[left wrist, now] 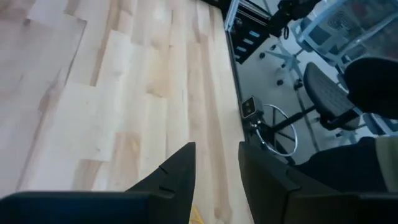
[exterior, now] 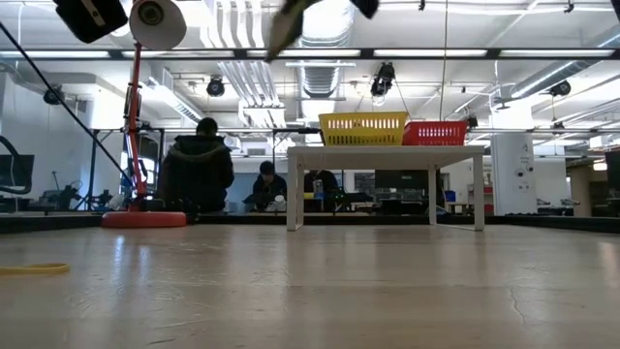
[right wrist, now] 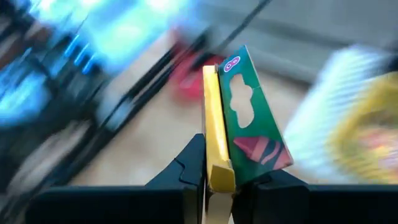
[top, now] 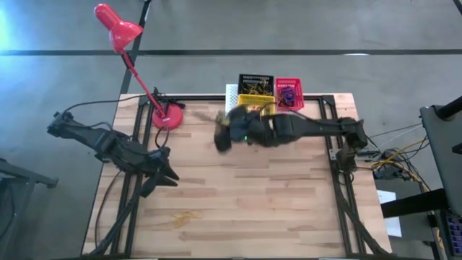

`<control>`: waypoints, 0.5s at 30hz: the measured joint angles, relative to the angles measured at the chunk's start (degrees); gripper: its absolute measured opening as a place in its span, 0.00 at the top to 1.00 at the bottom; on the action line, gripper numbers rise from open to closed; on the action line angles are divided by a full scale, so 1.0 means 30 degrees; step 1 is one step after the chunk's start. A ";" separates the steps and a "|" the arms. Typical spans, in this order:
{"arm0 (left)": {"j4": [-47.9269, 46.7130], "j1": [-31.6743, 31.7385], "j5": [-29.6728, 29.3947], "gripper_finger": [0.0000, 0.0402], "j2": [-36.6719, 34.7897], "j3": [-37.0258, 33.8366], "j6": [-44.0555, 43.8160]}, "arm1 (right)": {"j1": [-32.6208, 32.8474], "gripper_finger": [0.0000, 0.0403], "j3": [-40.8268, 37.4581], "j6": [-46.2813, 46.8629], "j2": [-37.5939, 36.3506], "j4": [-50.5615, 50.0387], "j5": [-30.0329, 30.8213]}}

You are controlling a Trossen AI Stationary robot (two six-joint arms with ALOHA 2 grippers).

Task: Pick & Place Office Desk Supplies
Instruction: Put the yellow crayon box in the yellow bin on the shelf

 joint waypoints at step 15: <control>-0.0118 0.0015 -0.0478 0.69 -0.0149 0.0006 0.0733 | -0.2235 0.91 -0.5116 1.4623 -0.1283 -0.2685 1.1144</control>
